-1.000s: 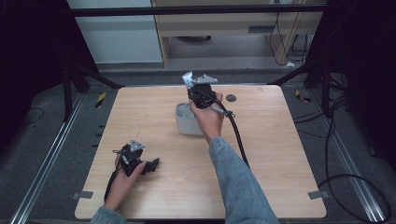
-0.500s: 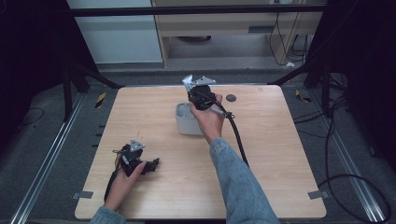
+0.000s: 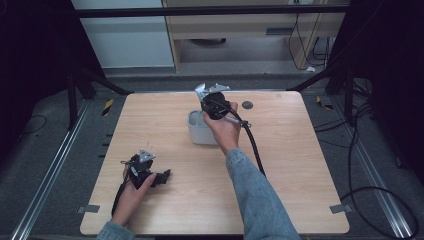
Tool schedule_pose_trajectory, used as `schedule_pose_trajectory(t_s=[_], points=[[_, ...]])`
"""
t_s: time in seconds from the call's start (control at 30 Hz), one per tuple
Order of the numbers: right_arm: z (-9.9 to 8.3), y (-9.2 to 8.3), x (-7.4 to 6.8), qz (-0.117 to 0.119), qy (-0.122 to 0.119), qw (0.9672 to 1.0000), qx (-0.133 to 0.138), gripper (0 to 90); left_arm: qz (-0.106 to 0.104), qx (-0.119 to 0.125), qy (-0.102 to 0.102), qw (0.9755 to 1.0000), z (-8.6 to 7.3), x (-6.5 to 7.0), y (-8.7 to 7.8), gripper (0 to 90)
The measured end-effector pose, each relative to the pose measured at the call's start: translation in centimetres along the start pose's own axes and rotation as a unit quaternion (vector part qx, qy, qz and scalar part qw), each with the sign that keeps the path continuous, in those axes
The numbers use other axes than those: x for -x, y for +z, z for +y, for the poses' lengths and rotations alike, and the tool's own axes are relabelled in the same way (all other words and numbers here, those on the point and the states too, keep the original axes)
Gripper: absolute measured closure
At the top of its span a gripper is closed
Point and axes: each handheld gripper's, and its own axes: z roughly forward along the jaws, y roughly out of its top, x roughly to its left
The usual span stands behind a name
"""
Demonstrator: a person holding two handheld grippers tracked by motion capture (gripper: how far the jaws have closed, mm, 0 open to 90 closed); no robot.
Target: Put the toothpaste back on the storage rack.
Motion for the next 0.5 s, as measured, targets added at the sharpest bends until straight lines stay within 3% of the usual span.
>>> schedule_pose_trajectory(t_s=[0.5], points=[[-0.4,0.09,-0.13,0.006,-0.016,0.9997,-0.016,78.8,0.0,0.0,0.0,1.0,0.0,0.0,0.0,0.0]])
